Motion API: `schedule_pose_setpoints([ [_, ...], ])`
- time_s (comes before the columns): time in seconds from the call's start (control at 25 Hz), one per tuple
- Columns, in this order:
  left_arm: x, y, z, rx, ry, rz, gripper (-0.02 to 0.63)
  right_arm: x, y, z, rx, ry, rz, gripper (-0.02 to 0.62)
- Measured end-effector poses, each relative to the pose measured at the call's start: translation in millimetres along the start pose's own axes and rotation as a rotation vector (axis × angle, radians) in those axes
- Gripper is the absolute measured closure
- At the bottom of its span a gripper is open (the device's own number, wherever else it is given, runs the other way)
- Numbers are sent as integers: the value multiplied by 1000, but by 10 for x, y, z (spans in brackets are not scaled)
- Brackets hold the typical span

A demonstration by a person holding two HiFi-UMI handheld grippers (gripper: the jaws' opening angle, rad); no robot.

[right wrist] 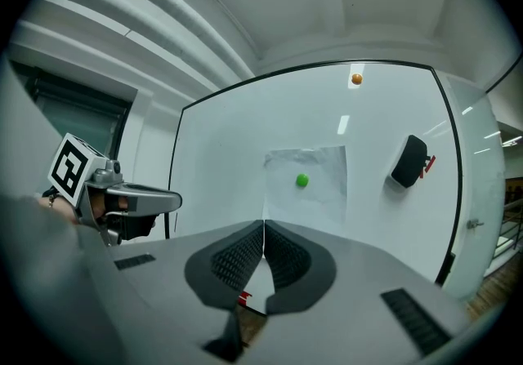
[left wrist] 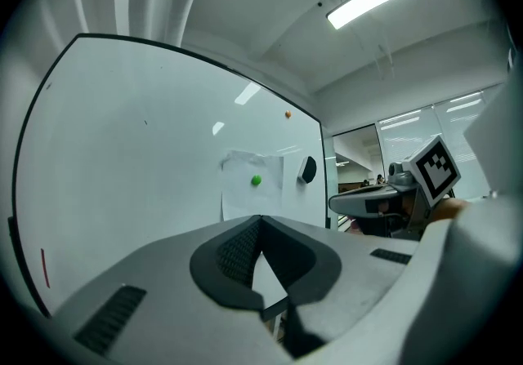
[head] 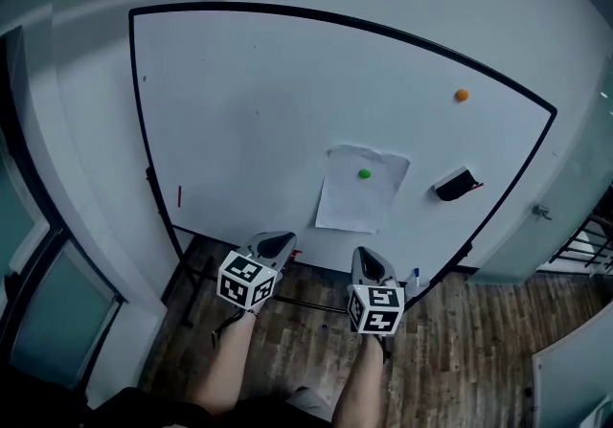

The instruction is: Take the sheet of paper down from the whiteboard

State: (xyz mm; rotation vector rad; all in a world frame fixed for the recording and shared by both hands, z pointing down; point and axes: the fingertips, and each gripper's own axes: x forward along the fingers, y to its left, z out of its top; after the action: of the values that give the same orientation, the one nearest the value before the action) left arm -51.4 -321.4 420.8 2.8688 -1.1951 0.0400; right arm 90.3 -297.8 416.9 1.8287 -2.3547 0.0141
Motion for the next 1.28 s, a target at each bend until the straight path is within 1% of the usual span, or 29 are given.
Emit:
schedule_pose_setpoints([
  [0.08,25,4,-61,-21,1,-5,586,20,-6,-23,4,8,-4,571],
  [0.16,59,-6,-139,-24,9,-8,586,48,-8,-77,11,19,-4,571],
  [0.28,97,27,-248,16,37,7,586,133,13,-222,15,40,-2,571],
  [0.44,195,88,-224,30,26,11,586,235,28,-345,23,56,3,571],
  [0.52,268,106,-215,29,23,4,586,296,-5,-342,22,51,1,571],
  [0.72,467,159,-197,35,23,-27,586,433,-133,-281,64,27,-32,571],
  [0.92,640,247,-116,69,27,-60,586,618,-207,-326,91,27,-55,571],
  [1.12,825,371,35,76,-2,-77,586,798,-310,-202,81,7,-75,571],
  [1.28,976,386,110,82,-10,-107,586,920,-413,-122,83,-6,-92,571],
])
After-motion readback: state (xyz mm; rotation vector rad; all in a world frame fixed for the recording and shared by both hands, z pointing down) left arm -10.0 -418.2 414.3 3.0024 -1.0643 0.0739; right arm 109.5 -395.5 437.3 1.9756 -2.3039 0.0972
